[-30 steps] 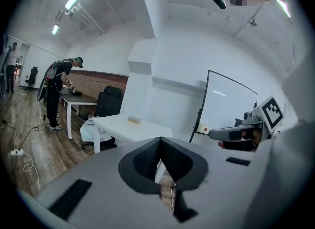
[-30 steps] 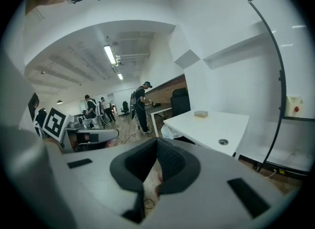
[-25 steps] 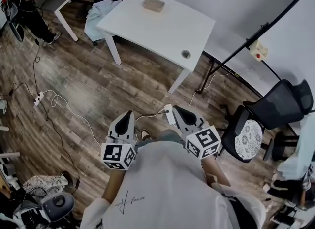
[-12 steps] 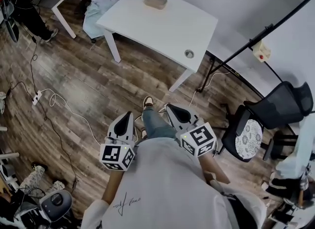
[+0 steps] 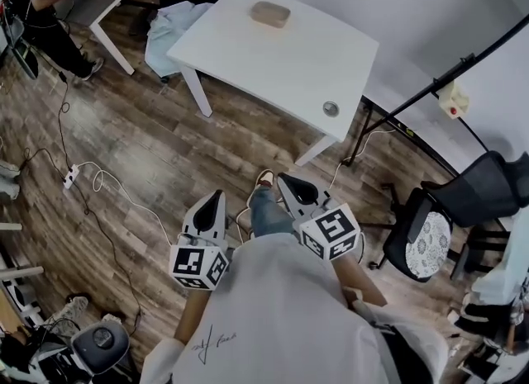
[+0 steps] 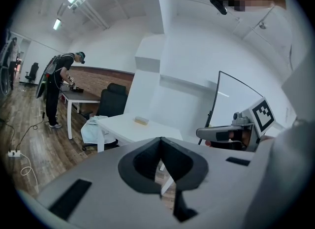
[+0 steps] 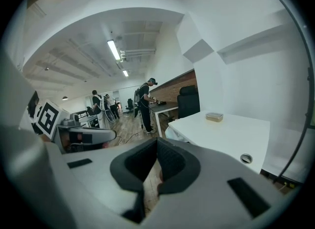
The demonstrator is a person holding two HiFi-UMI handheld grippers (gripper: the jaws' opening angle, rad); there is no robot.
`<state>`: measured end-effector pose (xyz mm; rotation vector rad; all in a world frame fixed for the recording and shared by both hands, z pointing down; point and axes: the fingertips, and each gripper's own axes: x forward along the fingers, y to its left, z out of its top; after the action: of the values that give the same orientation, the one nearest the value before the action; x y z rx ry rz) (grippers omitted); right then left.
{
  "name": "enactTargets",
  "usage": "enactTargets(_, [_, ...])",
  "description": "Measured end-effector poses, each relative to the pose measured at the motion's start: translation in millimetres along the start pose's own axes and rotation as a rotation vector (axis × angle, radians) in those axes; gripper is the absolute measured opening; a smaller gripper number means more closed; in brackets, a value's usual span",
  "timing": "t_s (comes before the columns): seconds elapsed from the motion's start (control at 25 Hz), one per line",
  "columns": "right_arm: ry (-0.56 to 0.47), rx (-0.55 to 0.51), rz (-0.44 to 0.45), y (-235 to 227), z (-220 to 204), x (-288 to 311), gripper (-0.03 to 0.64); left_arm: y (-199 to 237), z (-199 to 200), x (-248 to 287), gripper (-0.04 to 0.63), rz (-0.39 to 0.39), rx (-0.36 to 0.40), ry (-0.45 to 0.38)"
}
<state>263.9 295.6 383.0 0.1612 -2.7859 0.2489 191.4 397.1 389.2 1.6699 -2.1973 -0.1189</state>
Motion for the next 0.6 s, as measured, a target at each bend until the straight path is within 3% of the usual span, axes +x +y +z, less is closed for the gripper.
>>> enactTargets(0.6, [0.031, 0.067, -0.051, -96, 35, 86, 0.01, 45, 63, 122, 0.008, -0.048, -0.012, -0.032])
